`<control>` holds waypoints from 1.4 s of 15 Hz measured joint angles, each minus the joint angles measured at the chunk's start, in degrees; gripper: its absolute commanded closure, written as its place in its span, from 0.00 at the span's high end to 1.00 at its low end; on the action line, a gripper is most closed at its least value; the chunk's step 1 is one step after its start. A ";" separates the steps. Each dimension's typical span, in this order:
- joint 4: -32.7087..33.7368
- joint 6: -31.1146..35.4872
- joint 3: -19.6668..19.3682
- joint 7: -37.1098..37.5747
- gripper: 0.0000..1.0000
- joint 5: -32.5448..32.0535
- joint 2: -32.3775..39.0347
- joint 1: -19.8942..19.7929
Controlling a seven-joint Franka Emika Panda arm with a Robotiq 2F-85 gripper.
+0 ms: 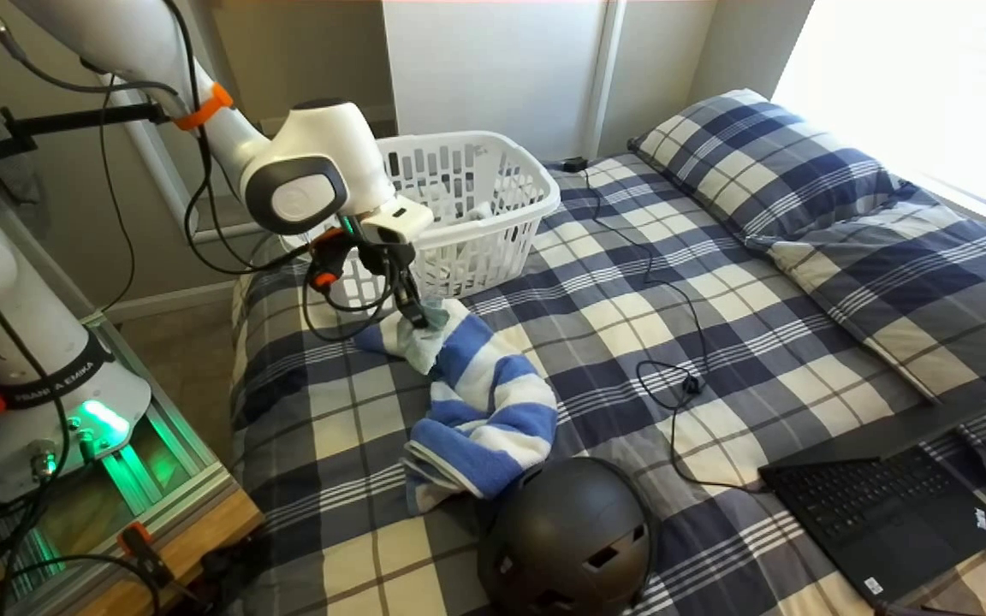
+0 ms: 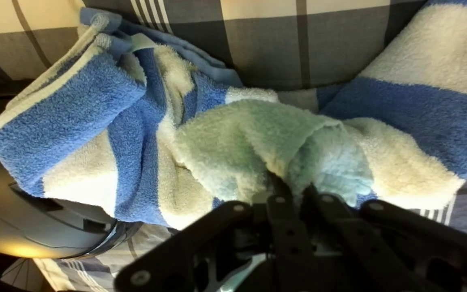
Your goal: Put the blue cloth in the basket
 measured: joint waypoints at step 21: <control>6.29 -13.28 24.25 17.66 0.02 -34.97 -15.72 -5.27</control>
